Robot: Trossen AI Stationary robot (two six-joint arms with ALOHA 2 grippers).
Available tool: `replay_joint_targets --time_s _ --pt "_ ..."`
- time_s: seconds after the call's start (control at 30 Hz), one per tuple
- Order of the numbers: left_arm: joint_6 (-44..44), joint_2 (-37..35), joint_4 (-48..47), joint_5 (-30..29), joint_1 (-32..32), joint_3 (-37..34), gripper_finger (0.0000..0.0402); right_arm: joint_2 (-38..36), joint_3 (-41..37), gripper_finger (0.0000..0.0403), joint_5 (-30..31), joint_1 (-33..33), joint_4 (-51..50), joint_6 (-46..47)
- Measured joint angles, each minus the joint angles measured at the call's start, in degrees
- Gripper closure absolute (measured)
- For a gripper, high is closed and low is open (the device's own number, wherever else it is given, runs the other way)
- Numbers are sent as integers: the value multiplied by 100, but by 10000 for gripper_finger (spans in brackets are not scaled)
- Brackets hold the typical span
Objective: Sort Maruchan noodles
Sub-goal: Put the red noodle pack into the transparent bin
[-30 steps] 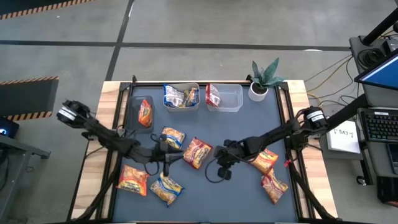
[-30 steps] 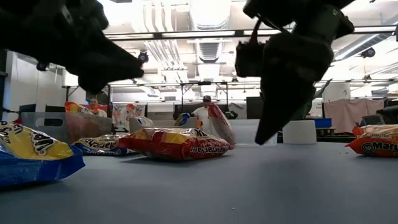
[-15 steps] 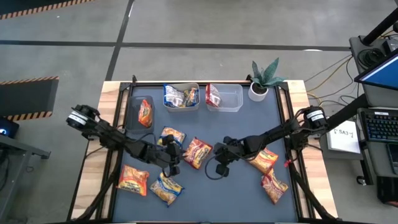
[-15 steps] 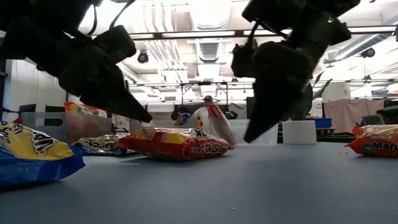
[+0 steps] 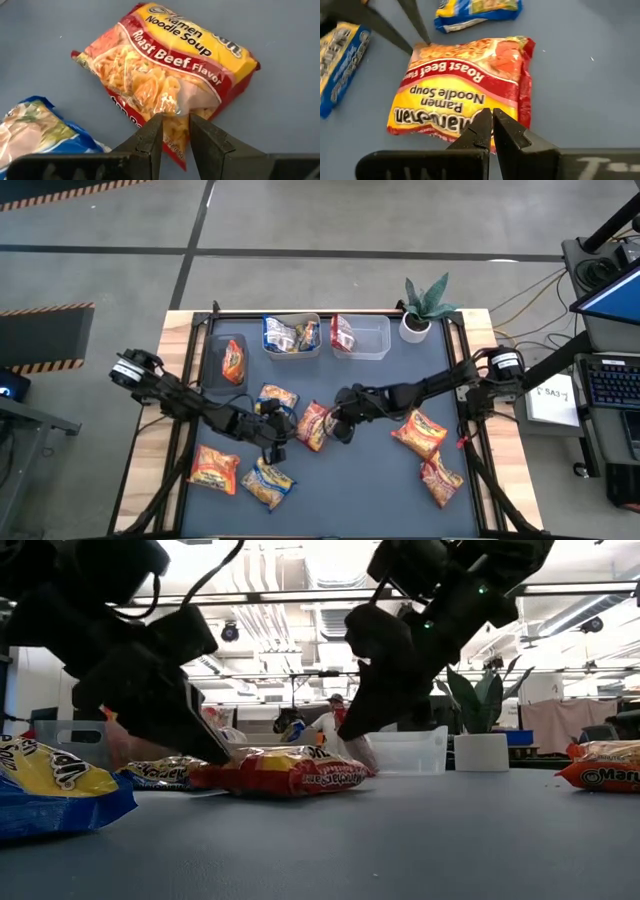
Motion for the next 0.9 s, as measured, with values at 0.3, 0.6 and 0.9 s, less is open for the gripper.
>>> replay_joint_targets --time_s 0.3,0.6,0.9 --pt "-180 457 72 -47 93 34 326 0 7 311 -761 -282 -48 806" --pt "-319 622 104 -28 99 44 326 -74 11 152 -1060 -460 -66 1057" --pt "-406 623 80 -15 101 34 326 -74 -107 59 -1077 -463 -481 1443"
